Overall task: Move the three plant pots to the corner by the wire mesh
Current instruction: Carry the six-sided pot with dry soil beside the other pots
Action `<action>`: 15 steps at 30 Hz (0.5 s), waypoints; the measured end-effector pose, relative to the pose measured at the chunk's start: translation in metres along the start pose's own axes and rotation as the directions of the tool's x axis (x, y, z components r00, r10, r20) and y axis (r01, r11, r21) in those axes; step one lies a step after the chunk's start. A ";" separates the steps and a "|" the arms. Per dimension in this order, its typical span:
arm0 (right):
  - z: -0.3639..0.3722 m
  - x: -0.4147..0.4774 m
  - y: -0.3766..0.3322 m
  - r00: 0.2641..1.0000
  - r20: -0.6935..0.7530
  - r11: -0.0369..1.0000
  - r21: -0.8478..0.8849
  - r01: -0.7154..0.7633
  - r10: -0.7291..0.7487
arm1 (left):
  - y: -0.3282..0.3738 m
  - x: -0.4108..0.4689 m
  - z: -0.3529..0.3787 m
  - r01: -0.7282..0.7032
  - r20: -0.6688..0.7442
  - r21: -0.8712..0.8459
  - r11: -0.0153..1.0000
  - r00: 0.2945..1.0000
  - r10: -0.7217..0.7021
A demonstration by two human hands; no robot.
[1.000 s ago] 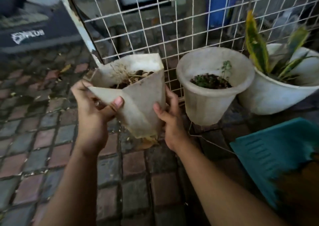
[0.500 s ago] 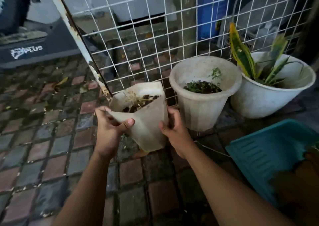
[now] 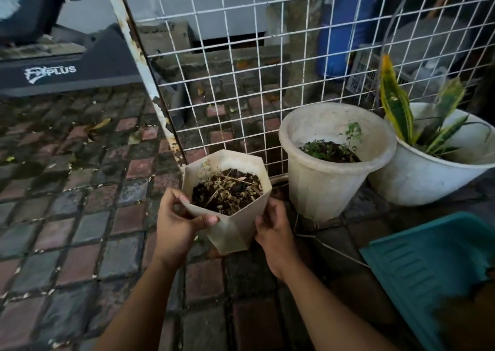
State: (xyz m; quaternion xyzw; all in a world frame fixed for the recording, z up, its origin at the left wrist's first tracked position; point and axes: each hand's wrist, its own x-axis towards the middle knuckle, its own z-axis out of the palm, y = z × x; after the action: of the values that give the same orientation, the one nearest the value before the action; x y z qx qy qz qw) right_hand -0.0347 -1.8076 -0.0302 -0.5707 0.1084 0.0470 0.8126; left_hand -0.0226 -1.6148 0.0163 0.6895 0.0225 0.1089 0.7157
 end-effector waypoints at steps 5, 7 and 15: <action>0.005 0.005 -0.014 0.999 0.037 0.993 0.119 0.002 -0.006 | -0.002 0.000 0.001 0.023 -0.007 -0.002 1.000 1.000 -0.023; 0.004 0.008 -0.019 0.998 0.061 0.997 0.080 0.020 -0.025 | -0.003 -0.002 0.001 0.045 -0.020 0.017 0.999 0.999 -0.045; 0.005 0.016 -0.025 0.993 0.091 0.990 -0.110 0.084 -0.074 | 0.008 -0.001 0.011 0.052 -0.037 0.038 0.998 0.998 -0.051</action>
State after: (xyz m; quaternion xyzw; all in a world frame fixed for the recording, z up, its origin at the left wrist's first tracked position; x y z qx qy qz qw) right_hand -0.0134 -1.8125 -0.0090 -0.6173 0.0474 0.0456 0.7839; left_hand -0.0228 -1.6256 0.0242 0.7005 0.0555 0.1025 0.7041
